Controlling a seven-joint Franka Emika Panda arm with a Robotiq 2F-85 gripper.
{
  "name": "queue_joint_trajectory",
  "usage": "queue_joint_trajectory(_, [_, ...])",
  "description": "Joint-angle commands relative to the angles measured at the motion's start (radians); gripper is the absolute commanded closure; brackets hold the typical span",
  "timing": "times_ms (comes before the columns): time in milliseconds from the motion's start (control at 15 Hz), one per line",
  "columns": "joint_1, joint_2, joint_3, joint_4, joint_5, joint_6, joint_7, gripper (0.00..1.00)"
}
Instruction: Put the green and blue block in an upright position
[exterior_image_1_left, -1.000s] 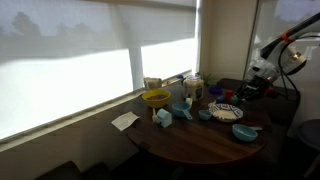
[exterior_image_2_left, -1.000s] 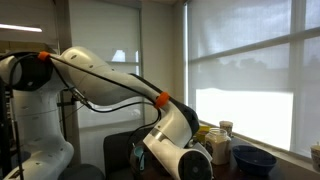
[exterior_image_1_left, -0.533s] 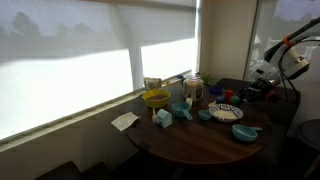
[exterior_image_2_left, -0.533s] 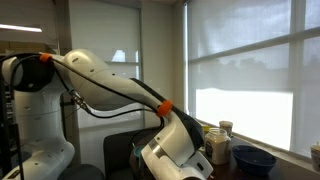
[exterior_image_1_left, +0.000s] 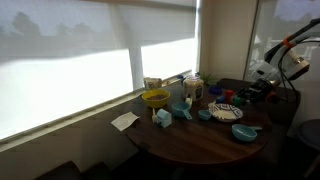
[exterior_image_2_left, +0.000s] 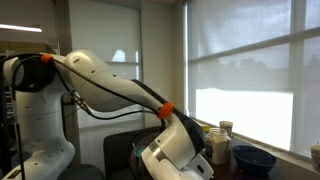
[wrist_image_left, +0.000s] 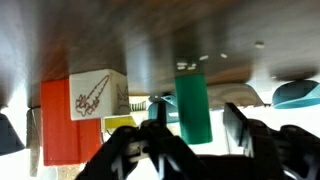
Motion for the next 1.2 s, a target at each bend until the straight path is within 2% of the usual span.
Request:
queue_joint_trajectory(0, [-0.003,-0.025,0.005,0.016,0.005,-0.002,-0.002,0.08])
queue_joint_trajectory(67, [-0.001,-0.038,0.006,0.024,-0.006,-0.004,0.005,0.02])
queue_joint_trajectory(133, [0.002,-0.052,0.009,0.033,-0.019,0.002,0.013,0.00])
queue_joint_trajectory(467, [0.021,-0.106,0.034,0.107,-0.117,0.029,0.126,0.00])
queue_joint_trajectory(533, [0.010,-0.072,0.018,0.085,-0.067,0.003,0.065,0.00])
queue_joint_trajectory(1000, [0.011,-0.068,0.018,0.089,-0.072,0.003,0.074,0.00])
queue_joint_trajectory(1133, [0.026,-0.074,0.037,0.106,-0.139,0.048,0.074,0.00])
